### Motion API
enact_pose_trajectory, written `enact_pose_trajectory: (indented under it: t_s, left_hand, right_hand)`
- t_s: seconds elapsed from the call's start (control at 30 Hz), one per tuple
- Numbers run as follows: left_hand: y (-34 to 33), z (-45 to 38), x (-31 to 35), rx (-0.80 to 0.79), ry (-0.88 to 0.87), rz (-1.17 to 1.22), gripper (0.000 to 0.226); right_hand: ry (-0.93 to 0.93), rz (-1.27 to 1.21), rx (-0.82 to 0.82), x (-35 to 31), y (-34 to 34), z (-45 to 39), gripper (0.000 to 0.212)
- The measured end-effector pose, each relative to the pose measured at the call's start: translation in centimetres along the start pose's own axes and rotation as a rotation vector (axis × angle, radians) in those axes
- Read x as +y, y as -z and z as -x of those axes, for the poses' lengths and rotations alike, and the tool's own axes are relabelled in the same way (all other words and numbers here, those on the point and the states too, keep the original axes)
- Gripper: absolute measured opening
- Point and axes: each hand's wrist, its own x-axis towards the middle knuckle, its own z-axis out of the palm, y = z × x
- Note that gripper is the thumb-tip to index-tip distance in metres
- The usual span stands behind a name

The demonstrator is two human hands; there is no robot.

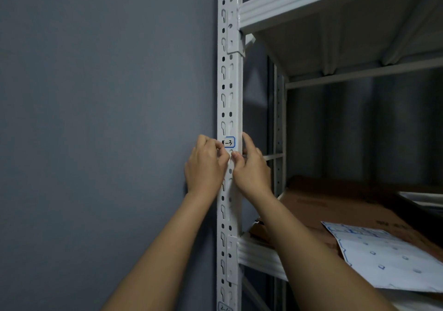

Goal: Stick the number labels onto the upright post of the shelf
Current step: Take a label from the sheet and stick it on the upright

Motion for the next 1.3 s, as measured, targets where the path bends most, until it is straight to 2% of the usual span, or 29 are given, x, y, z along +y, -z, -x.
enact_pose_trajectory:
  t_s: [0.2,0.4,0.47,0.53,0.6,0.7,0.77,0.87,1.03,1.3]
  left_hand:
    - [-0.1,0.4,-0.9,-0.001,0.060,0.166,0.011]
    - [-0.2,0.7,-2.1,0.078,0.018,0.280,0.018]
    - [-0.5,0.5,-2.4,0.066,0.027,0.336,0.022]
    - [-0.9,0.3,-2.4,-0.001,0.110,0.435,0.032]
    - [-1.2,0.3,-2.5,-0.117,0.204,0.579,0.038]
    - [-1.9,0.4,-2.6,-0.218,0.211,0.747,0.030]
    - [-2.1,0.1,-2.6,-0.260,0.231,0.839,0.024]
    - [-2.1,-0.5,-2.7,-0.329,0.248,0.908,0.020]
    - [-2.3,-0.6,-3.0,-0.317,0.252,0.892,0.018]
    - [-2.5,-0.6,-3.3,-0.268,0.231,0.703,0.015]
  right_hand:
    - [0.014,0.024,0.004,0.1,0.2,0.0,0.053]
    - [0.011,-0.091,0.010,0.8,0.0,-0.1,0.051]
    - [0.010,-0.141,0.015,0.8,0.0,0.0,0.050]
    - [0.036,-0.176,0.008,0.8,0.4,0.0,0.049]
    - [0.130,-0.055,-0.006,0.8,1.2,-0.1,0.051]
    - [0.453,0.404,0.102,0.2,2.7,-0.6,0.053]
    - [0.756,0.613,0.199,-0.4,3.2,-1.7,0.045]
    - [0.990,0.773,0.179,-1.4,3.5,-3.8,0.029]
    - [1.155,0.990,-0.060,-3.5,4.3,-6.0,0.010]
    - [1.223,1.138,-0.240,-5.3,4.2,-6.2,0.012]
